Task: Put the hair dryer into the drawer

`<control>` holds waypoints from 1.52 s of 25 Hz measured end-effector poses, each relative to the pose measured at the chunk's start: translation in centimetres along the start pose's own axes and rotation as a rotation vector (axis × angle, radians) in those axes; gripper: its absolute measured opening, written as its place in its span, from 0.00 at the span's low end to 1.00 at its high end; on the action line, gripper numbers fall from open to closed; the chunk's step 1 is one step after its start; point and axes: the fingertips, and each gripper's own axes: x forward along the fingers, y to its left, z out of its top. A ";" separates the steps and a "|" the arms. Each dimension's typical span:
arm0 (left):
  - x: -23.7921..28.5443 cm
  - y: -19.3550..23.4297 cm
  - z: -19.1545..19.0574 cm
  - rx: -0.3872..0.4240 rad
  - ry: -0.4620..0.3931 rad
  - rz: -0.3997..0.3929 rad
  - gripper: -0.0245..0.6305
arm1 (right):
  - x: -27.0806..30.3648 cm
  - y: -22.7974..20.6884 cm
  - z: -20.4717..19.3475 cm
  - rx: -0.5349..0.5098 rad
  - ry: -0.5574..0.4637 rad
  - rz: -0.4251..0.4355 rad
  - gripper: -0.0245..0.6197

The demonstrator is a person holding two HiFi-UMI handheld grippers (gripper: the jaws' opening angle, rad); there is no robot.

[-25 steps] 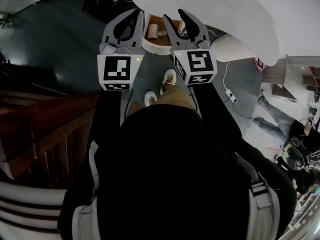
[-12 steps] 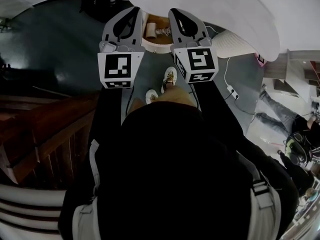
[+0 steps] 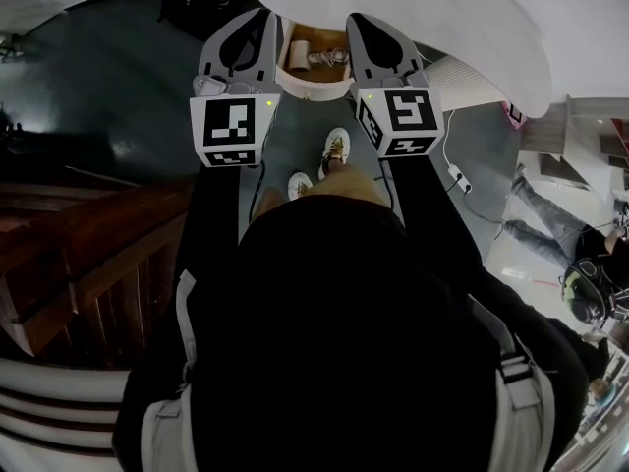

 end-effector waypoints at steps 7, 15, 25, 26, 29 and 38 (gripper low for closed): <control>-0.4 1.4 -0.7 0.005 0.022 0.034 0.06 | 0.0 -1.2 -0.3 -0.005 0.009 -0.018 0.08; 0.0 3.2 -0.4 0.009 0.013 0.075 0.06 | 0.1 -1.3 -0.3 -0.020 0.014 -0.028 0.08; -0.6 4.0 -0.2 0.019 0.017 0.087 0.06 | -0.1 -1.4 -0.1 -0.018 0.011 -0.025 0.08; -0.6 4.0 -0.2 0.019 0.017 0.085 0.06 | -0.2 -1.5 -0.1 -0.020 0.009 -0.025 0.08; -0.8 3.9 -0.1 0.019 0.016 0.084 0.06 | -0.4 -1.4 0.0 -0.021 0.008 -0.028 0.08; -1.0 4.2 0.2 0.017 0.009 0.096 0.06 | -0.4 -1.4 0.2 -0.025 0.005 -0.021 0.08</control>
